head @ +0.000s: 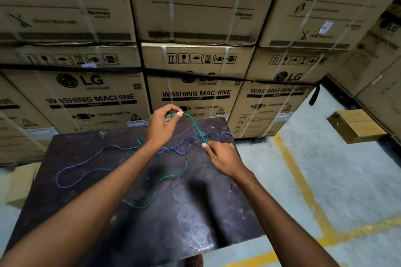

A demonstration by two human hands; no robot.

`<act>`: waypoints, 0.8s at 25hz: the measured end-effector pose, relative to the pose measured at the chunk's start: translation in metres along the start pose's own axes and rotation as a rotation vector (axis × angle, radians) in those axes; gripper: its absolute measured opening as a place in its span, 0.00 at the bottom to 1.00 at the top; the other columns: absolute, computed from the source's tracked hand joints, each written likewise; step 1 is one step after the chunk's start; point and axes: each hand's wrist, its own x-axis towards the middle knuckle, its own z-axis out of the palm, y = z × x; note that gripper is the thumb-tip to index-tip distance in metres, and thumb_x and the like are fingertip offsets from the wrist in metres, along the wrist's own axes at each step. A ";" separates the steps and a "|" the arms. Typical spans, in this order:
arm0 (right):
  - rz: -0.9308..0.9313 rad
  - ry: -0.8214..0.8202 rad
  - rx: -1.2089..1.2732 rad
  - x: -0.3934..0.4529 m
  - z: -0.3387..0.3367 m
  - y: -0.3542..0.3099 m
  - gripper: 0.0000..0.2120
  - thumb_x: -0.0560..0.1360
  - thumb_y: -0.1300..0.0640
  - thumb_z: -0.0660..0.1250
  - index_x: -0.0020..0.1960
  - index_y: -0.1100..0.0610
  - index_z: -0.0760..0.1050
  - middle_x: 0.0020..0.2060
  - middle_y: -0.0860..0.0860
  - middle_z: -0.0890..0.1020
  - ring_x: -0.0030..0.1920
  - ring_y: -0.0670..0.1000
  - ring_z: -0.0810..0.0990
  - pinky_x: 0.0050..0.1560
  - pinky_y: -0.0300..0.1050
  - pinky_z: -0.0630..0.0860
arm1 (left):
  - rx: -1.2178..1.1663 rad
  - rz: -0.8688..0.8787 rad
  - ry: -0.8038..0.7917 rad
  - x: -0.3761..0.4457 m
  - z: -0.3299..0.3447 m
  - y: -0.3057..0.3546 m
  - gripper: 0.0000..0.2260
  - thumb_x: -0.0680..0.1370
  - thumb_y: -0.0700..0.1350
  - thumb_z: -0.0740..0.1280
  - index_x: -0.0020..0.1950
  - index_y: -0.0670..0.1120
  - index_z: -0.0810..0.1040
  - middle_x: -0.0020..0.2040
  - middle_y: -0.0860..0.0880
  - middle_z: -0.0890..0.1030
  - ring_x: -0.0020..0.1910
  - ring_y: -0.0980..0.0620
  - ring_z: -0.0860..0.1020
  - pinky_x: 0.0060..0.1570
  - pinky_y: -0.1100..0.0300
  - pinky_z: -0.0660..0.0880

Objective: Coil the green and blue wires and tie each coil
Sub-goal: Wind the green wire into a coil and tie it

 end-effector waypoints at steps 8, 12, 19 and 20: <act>-0.063 -0.159 1.083 -0.006 -0.040 -0.037 0.19 0.81 0.46 0.62 0.34 0.52 0.68 0.27 0.45 0.63 0.28 0.45 0.58 0.30 0.41 0.55 | 0.048 -0.007 0.107 0.021 -0.028 -0.001 0.04 0.75 0.49 0.69 0.41 0.58 0.80 0.38 0.61 0.83 0.36 0.65 0.75 0.40 0.60 0.70; -0.248 -0.362 1.580 -0.004 -0.103 -0.070 0.14 0.82 0.53 0.58 0.47 0.58 0.79 0.33 0.49 0.69 0.32 0.46 0.66 0.34 0.42 0.59 | 0.004 0.002 -0.002 0.007 -0.018 0.010 0.08 0.78 0.44 0.71 0.42 0.58 0.81 0.38 0.59 0.84 0.39 0.63 0.77 0.44 0.61 0.73; -0.434 -0.057 1.510 0.039 -0.143 -0.078 0.20 0.84 0.55 0.55 0.67 0.65 0.76 0.65 0.61 0.80 0.69 0.60 0.76 0.75 0.57 0.68 | -0.068 0.089 -0.179 -0.033 -0.014 0.033 0.04 0.77 0.46 0.70 0.43 0.49 0.83 0.41 0.52 0.85 0.42 0.59 0.79 0.46 0.59 0.74; -0.422 -0.005 1.373 0.046 -0.142 -0.075 0.19 0.85 0.57 0.55 0.69 0.65 0.75 0.66 0.60 0.80 0.70 0.58 0.76 0.76 0.55 0.67 | -0.049 0.096 -0.195 -0.038 -0.016 0.036 0.05 0.77 0.47 0.70 0.42 0.49 0.83 0.41 0.51 0.85 0.42 0.59 0.79 0.45 0.58 0.74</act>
